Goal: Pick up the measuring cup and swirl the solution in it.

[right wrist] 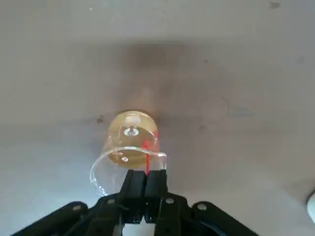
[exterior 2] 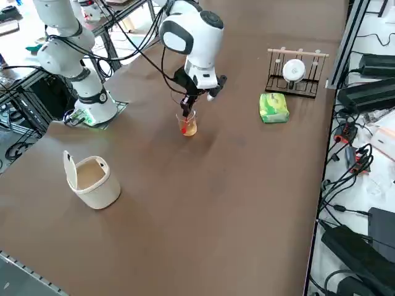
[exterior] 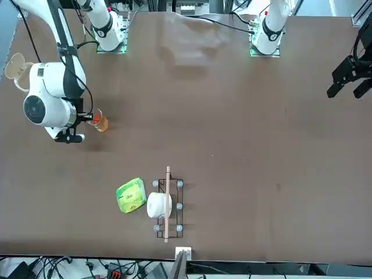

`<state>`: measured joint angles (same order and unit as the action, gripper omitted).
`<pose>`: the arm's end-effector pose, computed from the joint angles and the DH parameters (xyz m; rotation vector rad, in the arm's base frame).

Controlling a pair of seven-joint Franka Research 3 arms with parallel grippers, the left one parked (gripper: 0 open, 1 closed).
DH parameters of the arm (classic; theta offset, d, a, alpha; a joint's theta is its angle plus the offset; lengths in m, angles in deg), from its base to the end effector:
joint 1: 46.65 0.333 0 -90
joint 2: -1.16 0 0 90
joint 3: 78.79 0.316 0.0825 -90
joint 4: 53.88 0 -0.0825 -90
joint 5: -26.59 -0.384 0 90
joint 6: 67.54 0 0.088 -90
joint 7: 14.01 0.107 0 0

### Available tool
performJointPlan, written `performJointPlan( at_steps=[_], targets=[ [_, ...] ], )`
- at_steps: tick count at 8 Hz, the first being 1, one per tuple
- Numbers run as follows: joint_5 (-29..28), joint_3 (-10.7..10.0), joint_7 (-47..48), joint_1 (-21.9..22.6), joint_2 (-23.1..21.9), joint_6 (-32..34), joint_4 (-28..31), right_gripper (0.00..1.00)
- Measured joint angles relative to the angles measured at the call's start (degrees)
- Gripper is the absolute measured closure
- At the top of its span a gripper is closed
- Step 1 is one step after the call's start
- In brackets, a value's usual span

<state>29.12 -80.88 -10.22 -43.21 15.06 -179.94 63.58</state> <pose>0.5472 0.0103 0.2985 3.0390 -0.0294 -0.5037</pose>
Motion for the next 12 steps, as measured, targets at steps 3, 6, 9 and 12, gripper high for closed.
performJointPlan(
  at_steps=[3,6,9,12],
  targets=[
    [0.14,0.63,4.22,1.06,0.01,-0.37,-0.14,0.98],
    [4.99,0.95,11.22,3.92,0.23,-0.35,-0.12,0.98],
    [9.82,1.11,18.06,7.31,1.44,-0.35,-0.18,0.9],
    [10.13,1.07,18.38,7.5,1.65,-0.28,-0.83,0.48]
  ],
)
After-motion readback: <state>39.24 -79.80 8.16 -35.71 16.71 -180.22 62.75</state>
